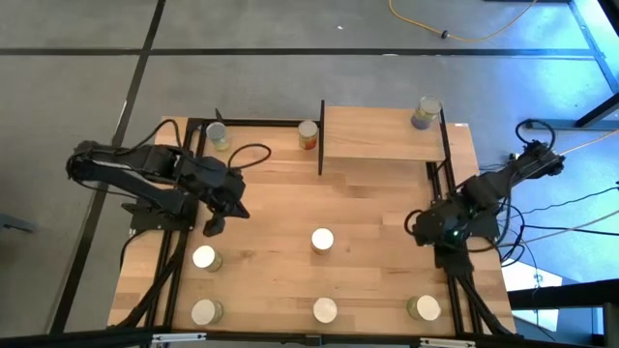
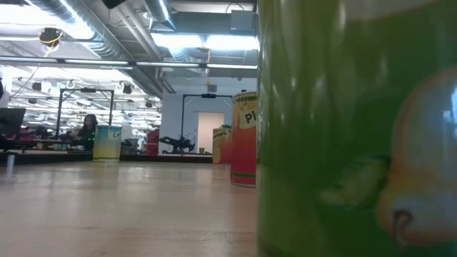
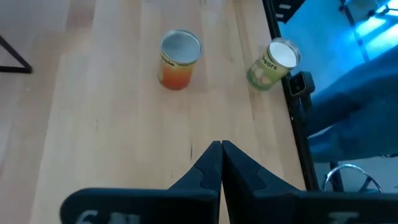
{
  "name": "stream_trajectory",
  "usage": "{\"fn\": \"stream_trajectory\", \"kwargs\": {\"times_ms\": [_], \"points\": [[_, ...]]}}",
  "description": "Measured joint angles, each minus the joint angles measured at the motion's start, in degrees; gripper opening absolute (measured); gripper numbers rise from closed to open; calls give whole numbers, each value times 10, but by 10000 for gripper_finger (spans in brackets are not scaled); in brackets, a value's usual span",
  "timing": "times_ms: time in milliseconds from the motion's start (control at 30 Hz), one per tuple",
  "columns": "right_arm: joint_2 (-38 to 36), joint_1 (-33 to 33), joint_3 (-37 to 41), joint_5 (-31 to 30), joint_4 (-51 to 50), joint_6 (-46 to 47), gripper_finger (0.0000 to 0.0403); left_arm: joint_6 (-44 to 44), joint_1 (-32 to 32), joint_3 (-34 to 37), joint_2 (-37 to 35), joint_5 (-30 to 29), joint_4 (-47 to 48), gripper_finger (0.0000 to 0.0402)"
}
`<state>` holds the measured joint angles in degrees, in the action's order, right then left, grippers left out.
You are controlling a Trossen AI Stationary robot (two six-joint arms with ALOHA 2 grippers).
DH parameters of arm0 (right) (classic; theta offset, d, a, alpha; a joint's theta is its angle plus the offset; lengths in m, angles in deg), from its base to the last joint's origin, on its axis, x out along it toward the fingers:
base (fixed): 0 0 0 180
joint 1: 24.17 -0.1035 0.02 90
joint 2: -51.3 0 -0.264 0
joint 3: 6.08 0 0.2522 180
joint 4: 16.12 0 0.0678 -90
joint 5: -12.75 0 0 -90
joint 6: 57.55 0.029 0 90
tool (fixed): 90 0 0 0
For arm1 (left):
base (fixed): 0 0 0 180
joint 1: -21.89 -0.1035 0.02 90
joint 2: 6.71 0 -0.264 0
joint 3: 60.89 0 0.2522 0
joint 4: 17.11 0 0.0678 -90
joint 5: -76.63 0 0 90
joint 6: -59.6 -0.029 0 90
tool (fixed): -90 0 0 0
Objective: Pick and place cans onto a shelf
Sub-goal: Put the bottom canned oranges on the shelf
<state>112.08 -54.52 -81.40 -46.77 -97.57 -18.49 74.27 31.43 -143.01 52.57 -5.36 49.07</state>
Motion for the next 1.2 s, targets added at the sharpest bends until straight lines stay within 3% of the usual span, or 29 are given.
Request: {"fn": "stream_trajectory", "kwargs": {"times_ms": [433,700,967,1200], "points": [[1,-7,60,5,77,10,70,2,33,0,8,-10,-25,0],[11,-89,117,6,177,-18,70,0,47,0,7,-31,-25,0],[45,-119,133,-87,182,-22,71,-1,48,0,7,-55,-25,0],[88,-119,133,-61,212,-36,71,-3,48,0,7,-58,-24,0]]}}
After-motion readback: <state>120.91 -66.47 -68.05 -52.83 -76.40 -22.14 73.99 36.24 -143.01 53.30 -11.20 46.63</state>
